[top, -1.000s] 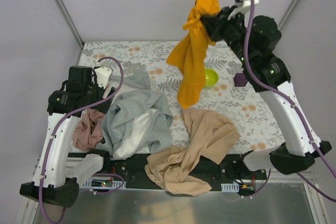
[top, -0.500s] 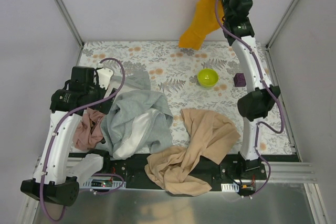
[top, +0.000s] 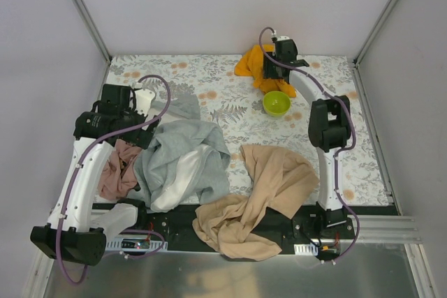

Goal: Pick out a specific cloth from the pile

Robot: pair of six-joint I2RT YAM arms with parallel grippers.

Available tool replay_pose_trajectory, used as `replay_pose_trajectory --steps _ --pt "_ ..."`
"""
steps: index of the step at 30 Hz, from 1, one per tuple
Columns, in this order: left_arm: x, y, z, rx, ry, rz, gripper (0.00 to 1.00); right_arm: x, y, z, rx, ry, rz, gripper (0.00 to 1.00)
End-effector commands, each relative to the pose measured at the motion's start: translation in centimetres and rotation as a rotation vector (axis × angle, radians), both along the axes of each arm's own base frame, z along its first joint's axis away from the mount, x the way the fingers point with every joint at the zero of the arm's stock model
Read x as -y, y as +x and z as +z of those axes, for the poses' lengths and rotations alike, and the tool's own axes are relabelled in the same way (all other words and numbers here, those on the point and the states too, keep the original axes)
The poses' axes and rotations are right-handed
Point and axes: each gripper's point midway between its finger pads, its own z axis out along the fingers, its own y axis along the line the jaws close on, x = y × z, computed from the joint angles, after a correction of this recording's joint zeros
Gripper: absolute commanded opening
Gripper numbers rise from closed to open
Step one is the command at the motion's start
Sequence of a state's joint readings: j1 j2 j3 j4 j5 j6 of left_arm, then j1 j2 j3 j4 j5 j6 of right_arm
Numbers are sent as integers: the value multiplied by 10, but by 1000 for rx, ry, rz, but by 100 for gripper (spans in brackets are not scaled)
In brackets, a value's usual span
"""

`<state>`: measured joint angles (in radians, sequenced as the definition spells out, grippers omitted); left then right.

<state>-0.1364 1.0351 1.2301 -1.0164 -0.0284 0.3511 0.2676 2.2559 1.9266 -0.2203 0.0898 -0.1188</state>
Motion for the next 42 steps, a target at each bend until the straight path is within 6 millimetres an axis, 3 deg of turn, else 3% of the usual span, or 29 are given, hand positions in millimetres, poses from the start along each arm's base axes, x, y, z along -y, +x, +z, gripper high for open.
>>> replay_pose_trajectory --steps 1,2,3,7,11,13,14,15,16,19,26,33,37,42 --pt "6 5 4 20 -34 -2 97 2 7 59 24 -12 -21 79" --pt "6 5 1 12 -33 -1 97 5 6 70 31 -20 -35 92" --pt "5 5 1 12 -32 -1 97 7 6 85 55 -21 -43 99" --pt "4 4 0 16 -24 1 97 15 -6 154 200 7 -71 99" --pt "2 4 3 34 -18 7 98 18 -46 190 277 75 -51 99" --pt "0 5 3 46 -14 14 98 16 -78 214 340 136 -15 99" --pt "-1 6 1 51 -9 21 98 14 -88 196 313 149 7 99" --pt "-3 9 1 66 -1 32 98 12 -104 192 318 171 31 99" --pt "-5 13 1 84 9 46 98 14 -122 200 351 197 44 99" --pt "-15 27 -2 137 43 105 99 17 -159 173 361 240 63 99" --pt "-24 70 -8 322 13 245 99 59 -222 107 346 220 -100 99" --pt "-26 92 -53 401 -106 366 99 97 -261 50 325 151 -243 99" --pt "-32 90 -72 406 -120 388 99 107 -272 38 357 141 -273 99" --pt "-32 86 -106 387 -173 433 99 115 -276 37 391 143 -310 99"
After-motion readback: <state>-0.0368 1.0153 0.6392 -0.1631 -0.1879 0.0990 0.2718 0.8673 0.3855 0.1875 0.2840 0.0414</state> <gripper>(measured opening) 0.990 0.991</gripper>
